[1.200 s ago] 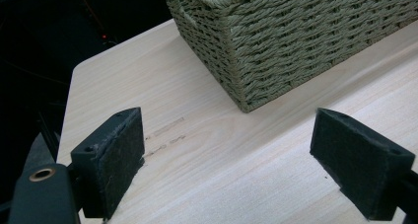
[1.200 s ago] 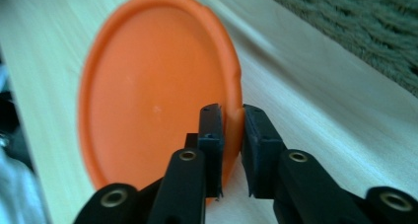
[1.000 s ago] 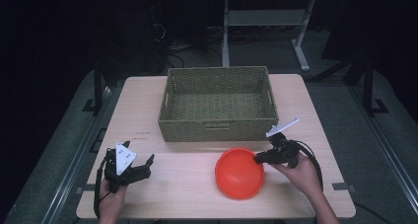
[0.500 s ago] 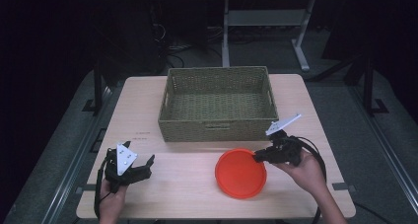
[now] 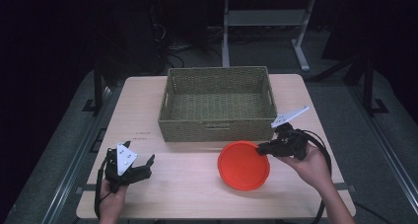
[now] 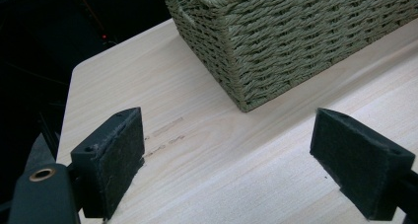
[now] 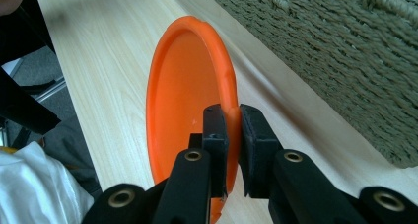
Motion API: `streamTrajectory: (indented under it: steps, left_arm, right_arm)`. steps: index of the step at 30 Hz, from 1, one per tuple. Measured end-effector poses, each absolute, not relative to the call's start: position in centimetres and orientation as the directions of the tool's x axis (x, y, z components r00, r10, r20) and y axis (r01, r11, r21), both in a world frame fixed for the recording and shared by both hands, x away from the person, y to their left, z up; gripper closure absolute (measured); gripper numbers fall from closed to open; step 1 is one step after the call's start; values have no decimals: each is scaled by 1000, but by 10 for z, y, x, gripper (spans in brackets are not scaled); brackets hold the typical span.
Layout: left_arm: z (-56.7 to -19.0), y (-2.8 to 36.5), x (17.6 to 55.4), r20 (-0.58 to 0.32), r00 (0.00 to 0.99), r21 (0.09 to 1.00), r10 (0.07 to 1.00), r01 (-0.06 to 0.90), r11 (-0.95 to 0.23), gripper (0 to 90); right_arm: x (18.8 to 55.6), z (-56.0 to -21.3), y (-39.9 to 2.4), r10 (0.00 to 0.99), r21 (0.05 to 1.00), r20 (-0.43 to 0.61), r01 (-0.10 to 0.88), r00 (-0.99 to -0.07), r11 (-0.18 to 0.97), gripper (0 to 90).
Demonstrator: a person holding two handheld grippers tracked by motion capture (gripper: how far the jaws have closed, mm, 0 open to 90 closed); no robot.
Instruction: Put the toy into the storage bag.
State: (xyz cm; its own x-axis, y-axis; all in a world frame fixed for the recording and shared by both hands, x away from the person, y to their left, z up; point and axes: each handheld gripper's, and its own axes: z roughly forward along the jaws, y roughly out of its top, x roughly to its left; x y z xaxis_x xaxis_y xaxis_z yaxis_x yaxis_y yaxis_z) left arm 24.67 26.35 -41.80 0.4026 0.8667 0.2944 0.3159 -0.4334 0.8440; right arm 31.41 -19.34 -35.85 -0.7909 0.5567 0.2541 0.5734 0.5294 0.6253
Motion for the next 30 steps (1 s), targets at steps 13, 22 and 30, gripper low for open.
streamTrajectory:
  steps: [13, 22, 30]
  left_arm:
    - [-418, 264, 247, 292, 404, 844, 867, 318, -433, 127]
    - [-418, 264, 247, 293, 401, 845, 868, 316, -432, 128]
    - [-418, 264, 247, 293, 402, 845, 868, 317, -432, 128]
  right_arm:
    - [322, -332, -189, 562, 621, 228, 563, -795, 545, 821]
    - [326, -320, -189, 564, 623, 224, 562, -795, 544, 821]
    - [330, -308, -188, 562, 629, 219, 556, -798, 544, 821]
